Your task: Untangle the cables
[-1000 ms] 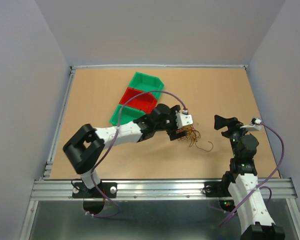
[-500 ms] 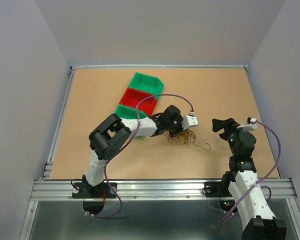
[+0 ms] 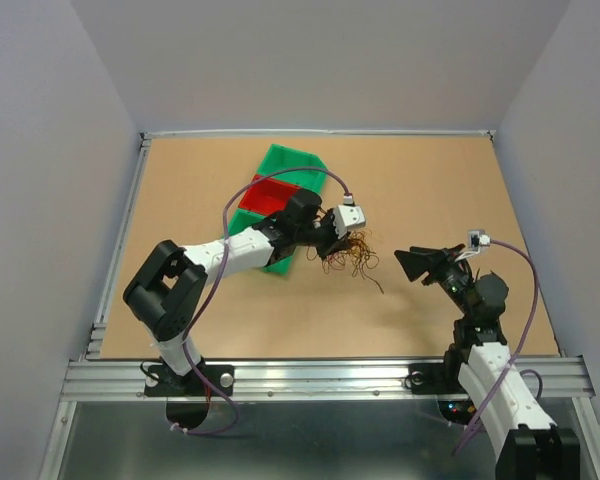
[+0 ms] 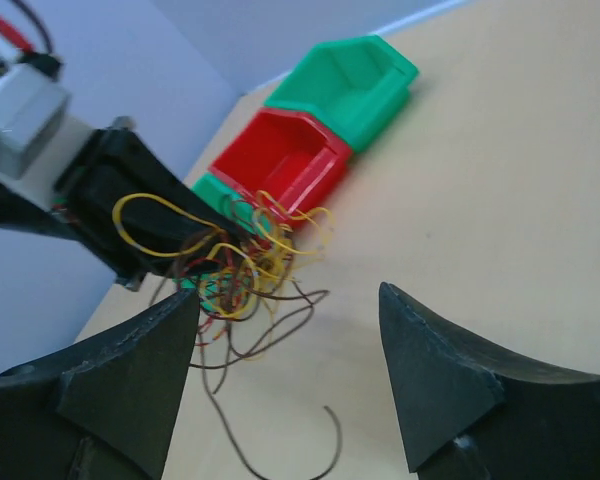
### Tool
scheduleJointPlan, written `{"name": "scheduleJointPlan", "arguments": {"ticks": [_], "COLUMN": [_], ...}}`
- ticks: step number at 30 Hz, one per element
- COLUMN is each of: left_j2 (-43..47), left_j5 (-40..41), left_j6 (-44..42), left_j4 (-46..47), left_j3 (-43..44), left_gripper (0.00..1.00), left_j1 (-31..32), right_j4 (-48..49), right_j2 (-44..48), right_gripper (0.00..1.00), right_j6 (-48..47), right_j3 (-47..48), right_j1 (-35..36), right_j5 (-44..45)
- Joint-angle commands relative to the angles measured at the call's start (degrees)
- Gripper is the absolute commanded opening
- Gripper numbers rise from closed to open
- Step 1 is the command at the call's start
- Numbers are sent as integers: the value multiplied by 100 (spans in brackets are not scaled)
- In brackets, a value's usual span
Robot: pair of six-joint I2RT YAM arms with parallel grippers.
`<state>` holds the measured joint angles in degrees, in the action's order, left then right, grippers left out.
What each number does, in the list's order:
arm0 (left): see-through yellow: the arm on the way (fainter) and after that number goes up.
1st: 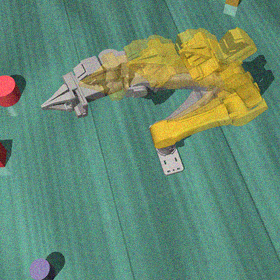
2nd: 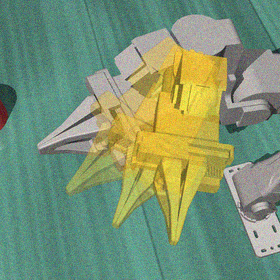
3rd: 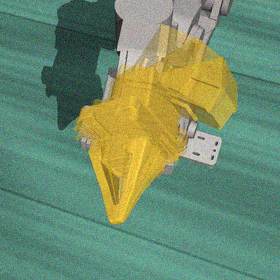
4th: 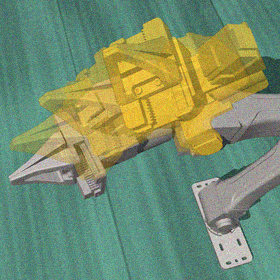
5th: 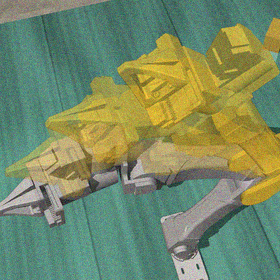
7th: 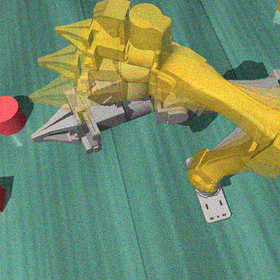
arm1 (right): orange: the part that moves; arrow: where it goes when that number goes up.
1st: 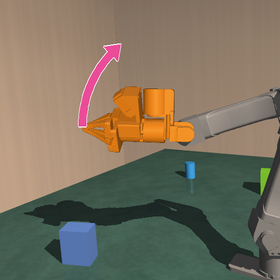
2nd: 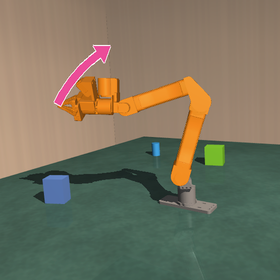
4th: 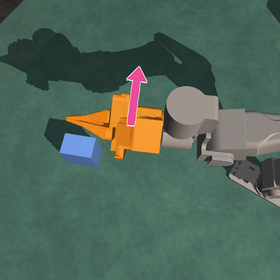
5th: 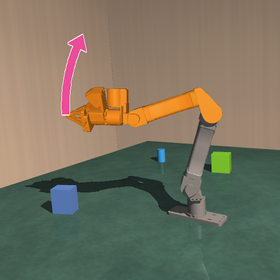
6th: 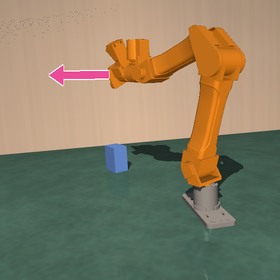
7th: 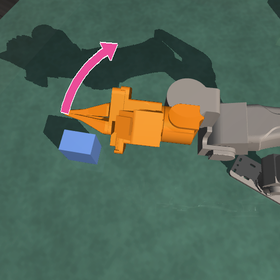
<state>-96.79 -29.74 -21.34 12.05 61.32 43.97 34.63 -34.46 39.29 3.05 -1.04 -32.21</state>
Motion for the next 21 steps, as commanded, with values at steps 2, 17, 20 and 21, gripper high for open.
{"name": "scheduleJointPlan", "arguments": {"ticks": [2,17,20,21], "left_j2": [64,-173,-164,-164], "left_j5": [-313,12,12,55], "left_j6": [43,16,7,-1], "left_j4": [78,262,254,254], "left_j3": [64,3,20,20], "left_gripper": [0,0,0,0], "left_j1": [16,16,16,7], "right_j4": [361,545,579,649], "right_j2": [308,-2284,-2381,-2347], "right_gripper": [74,65,38,31], "right_j6": [-219,-1696,-1784,-1784], "right_j3": [-323,583,548,522], "right_j1": [463,3259,3277,3285], "right_j5": [-207,1770,1841,1910]}}
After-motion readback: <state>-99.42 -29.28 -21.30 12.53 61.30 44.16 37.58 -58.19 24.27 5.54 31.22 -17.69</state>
